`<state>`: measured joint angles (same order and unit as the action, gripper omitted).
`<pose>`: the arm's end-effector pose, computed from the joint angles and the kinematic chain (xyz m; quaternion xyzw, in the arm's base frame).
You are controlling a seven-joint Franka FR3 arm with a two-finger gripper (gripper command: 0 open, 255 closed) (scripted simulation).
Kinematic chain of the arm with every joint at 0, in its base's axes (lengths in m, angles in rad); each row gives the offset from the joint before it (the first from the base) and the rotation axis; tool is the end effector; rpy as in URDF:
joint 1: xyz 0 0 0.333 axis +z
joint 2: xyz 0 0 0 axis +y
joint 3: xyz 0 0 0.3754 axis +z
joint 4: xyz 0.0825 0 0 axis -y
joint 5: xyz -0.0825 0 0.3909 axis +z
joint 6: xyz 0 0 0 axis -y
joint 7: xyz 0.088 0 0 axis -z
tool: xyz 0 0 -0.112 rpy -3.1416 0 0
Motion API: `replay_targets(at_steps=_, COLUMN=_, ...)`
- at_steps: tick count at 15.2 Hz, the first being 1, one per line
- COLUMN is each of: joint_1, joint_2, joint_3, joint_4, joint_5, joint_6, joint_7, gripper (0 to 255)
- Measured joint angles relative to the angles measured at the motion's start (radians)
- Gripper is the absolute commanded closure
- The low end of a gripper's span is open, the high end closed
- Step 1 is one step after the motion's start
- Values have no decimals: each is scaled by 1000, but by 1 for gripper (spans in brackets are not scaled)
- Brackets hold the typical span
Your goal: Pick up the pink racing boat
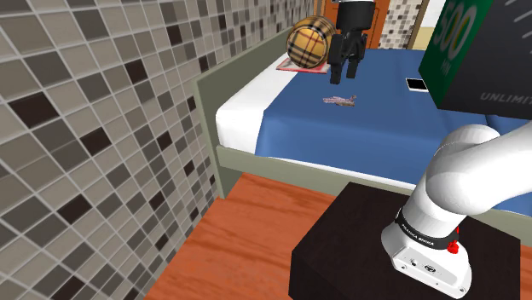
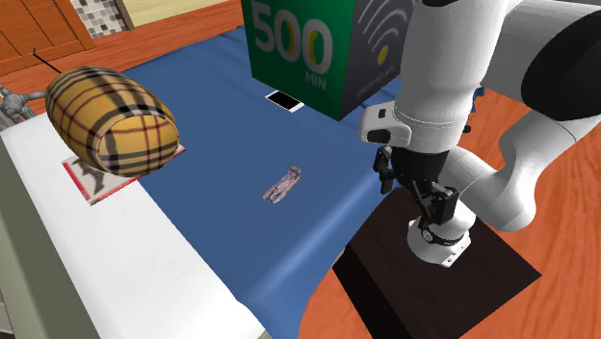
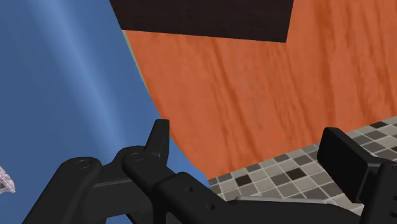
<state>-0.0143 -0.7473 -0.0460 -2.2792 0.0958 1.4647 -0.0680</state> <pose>0.2730 -0.0113 0.6450 -0.9973 -0.0139 0.0300 0.0652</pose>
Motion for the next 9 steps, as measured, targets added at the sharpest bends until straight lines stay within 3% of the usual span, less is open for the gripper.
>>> replay_targets(at_steps=9, joint_1=-26, joint_2=66, joint_3=-101, joint_4=-66, joint_5=-133, joint_6=142, joint_7=-184, gripper=0)
